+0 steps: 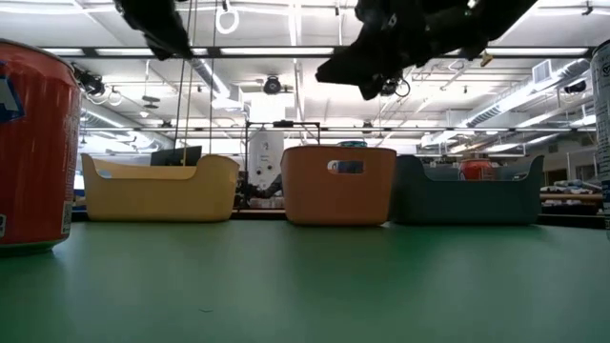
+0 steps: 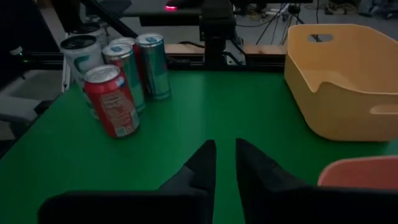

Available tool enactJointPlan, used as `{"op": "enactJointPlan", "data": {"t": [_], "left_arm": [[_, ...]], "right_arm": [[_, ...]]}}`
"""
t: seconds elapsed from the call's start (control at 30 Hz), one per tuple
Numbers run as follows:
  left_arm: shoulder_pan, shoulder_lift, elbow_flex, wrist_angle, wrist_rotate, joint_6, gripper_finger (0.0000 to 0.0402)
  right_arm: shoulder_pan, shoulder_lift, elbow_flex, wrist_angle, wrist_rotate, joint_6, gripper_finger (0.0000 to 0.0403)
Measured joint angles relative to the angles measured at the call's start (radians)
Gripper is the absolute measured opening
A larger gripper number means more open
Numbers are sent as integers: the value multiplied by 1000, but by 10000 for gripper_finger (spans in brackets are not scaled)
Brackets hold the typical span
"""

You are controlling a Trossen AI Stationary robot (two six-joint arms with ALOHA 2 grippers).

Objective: Sort soda cans
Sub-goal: Put the white blue soda can into the yellow bin

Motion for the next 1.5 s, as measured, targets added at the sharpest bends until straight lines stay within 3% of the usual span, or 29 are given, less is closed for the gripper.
{"op": "enactJointPlan", "data": {"t": [0.17,0.33,0.57,1.0,1.27,1.5], "left_arm": [[-79,10,56,-164,-3,-100,1],[-164,9,67,-174,65,-112,1],[-350,50,69,-177,128,-254,1],[-712,343,310,-267,28,-571,0],[-802,480,430,-295,28,-741,1],[-825,528,461,-297,34,-897,16]], "right_arm": [[0,75,0,110,-1,-5,62],[0,115,0,150,-11,-4,66],[2,115,0,161,-13,7,69],[5,114,0,160,-16,5,71],[9,114,0,147,-16,20,74],[31,114,0,139,-17,18,74]]}}
